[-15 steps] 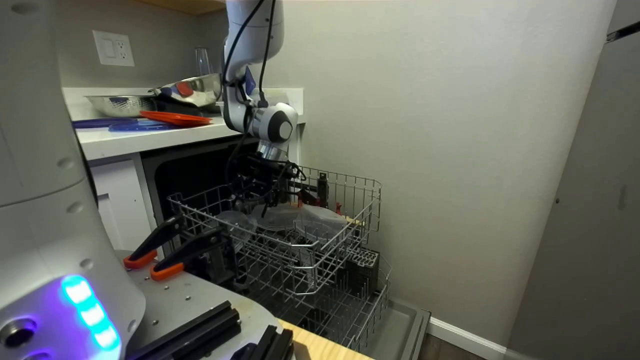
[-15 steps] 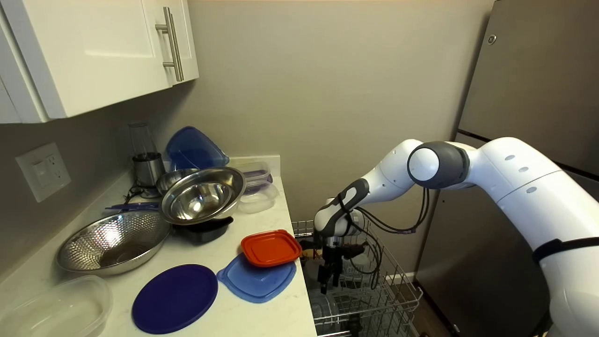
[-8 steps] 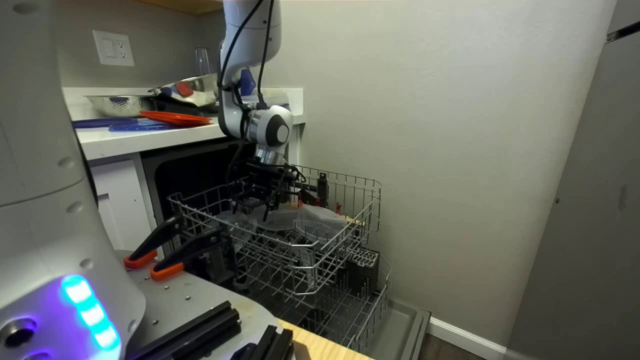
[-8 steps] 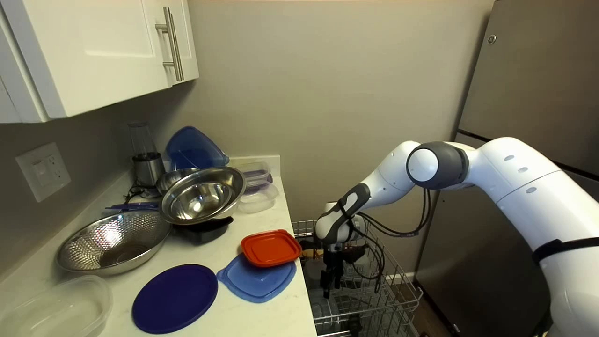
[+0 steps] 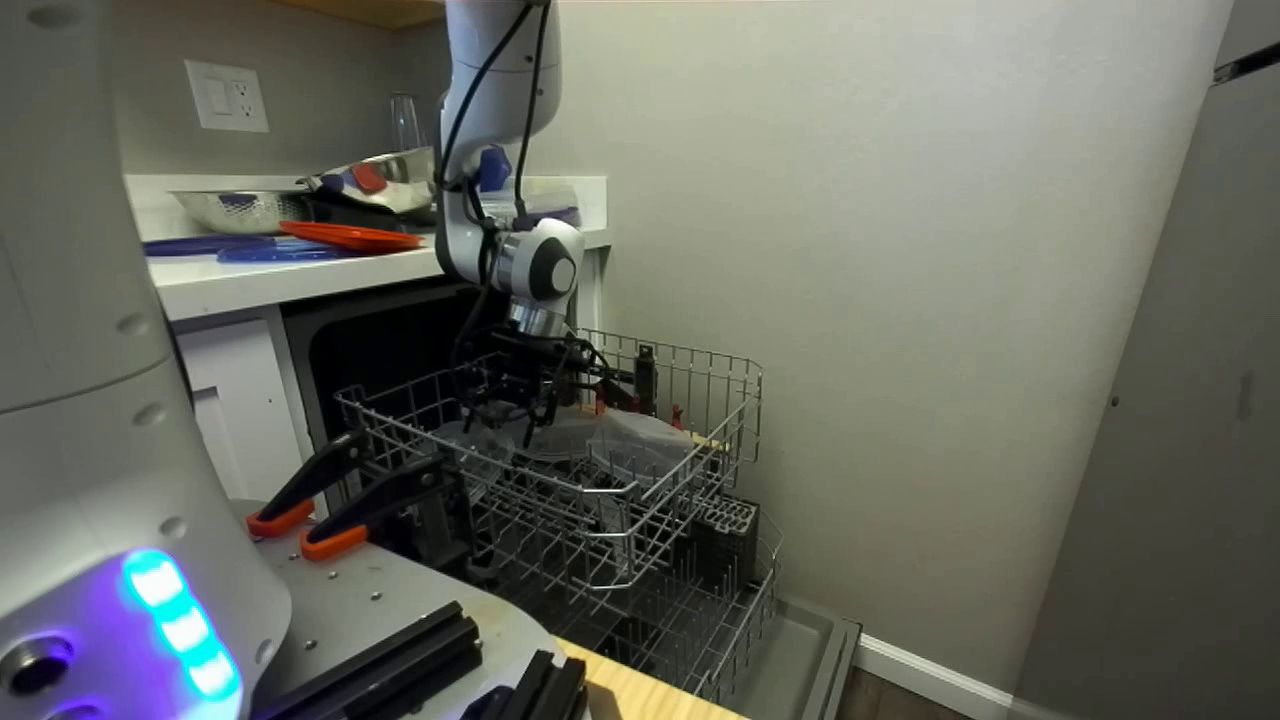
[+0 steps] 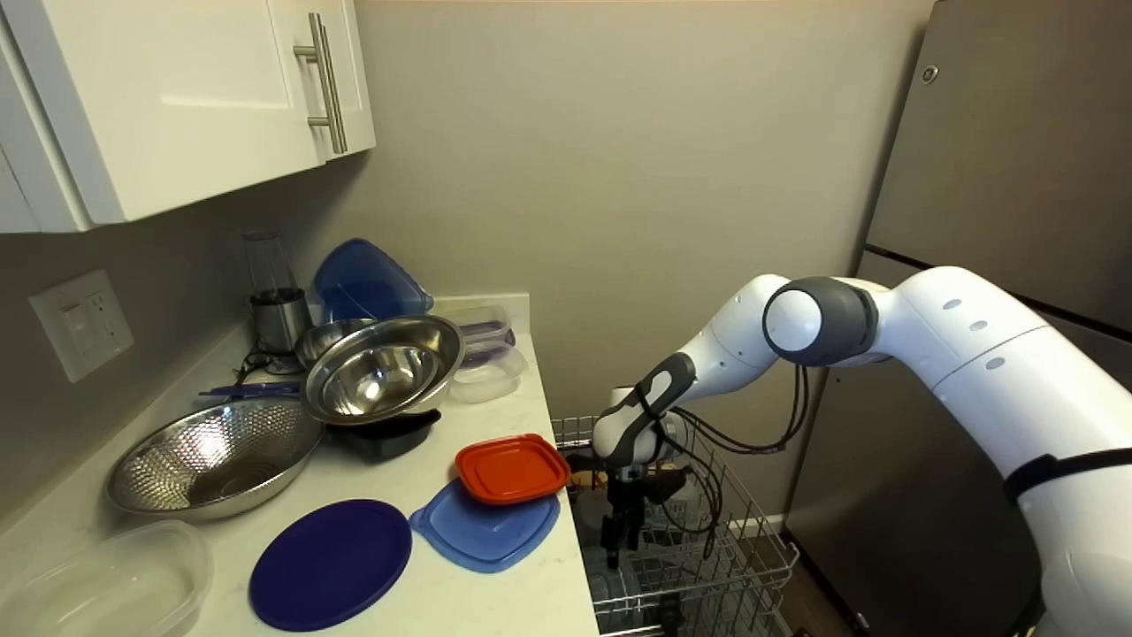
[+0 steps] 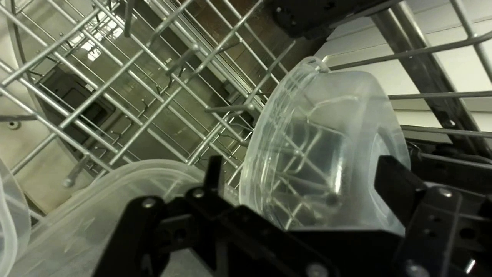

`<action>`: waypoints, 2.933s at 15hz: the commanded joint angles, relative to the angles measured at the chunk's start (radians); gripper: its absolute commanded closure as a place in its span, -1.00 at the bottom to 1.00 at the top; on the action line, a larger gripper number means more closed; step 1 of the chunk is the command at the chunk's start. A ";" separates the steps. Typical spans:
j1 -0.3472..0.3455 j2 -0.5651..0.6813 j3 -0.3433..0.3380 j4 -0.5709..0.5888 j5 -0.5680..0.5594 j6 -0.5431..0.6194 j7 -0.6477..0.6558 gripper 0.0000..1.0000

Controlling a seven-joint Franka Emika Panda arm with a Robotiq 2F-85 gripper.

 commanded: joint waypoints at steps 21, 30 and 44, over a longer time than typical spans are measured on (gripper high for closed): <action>-0.159 0.066 0.170 0.074 0.008 -0.159 -0.348 -1.00; -0.152 0.109 0.148 0.162 0.101 -0.298 -0.459 -1.00; -0.050 0.209 0.153 0.317 0.089 -0.288 -0.469 -1.00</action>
